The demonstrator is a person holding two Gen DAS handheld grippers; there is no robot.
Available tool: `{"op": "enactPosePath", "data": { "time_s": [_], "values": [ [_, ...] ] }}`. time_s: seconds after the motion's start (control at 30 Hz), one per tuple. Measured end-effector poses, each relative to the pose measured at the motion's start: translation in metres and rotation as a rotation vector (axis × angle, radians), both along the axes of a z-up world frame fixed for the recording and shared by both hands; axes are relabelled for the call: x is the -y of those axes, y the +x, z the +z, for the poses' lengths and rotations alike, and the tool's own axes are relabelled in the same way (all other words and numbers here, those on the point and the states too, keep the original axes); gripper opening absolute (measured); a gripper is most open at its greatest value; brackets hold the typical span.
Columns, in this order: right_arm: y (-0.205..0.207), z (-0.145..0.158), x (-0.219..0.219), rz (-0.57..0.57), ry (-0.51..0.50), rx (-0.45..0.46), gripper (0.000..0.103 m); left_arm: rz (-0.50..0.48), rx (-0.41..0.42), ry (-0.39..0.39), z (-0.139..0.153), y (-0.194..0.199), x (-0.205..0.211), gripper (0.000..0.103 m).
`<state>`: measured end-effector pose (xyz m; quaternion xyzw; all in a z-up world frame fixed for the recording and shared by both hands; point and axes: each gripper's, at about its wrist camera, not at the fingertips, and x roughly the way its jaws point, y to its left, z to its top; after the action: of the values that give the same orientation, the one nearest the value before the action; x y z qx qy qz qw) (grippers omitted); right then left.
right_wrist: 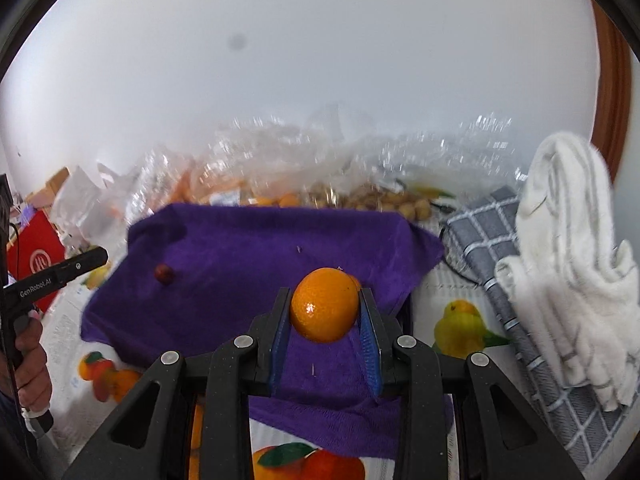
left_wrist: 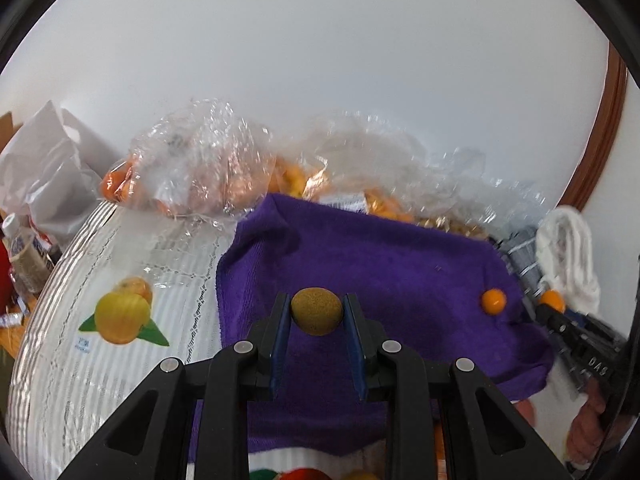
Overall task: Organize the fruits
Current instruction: 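Lower both fruits onto the towel and open both tools to release them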
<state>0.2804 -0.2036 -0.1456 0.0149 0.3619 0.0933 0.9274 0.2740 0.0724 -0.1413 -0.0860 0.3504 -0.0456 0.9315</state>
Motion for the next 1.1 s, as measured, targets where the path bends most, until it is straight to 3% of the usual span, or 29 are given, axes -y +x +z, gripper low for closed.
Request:
{"op": "enactPosePath", "data": {
  "time_s": [0.2,0.5,1.1],
  "values": [
    [0.013,-0.025,-0.003,0.002,-0.018,-0.053,0.032,-0.01,-0.026,0.028,-0.018,0.007,0.006,0.025],
    [0.018,-0.035,-0.005,0.006,0.012,-0.086,0.032,-0.047,-0.053,0.098,-0.028,0.01,0.021,0.025],
    [0.019,-0.05,-0.012,0.017,-0.033,-0.121,0.034,-0.053,-0.101,0.121,-0.035,0.016,0.024,0.025]
  ]
}}
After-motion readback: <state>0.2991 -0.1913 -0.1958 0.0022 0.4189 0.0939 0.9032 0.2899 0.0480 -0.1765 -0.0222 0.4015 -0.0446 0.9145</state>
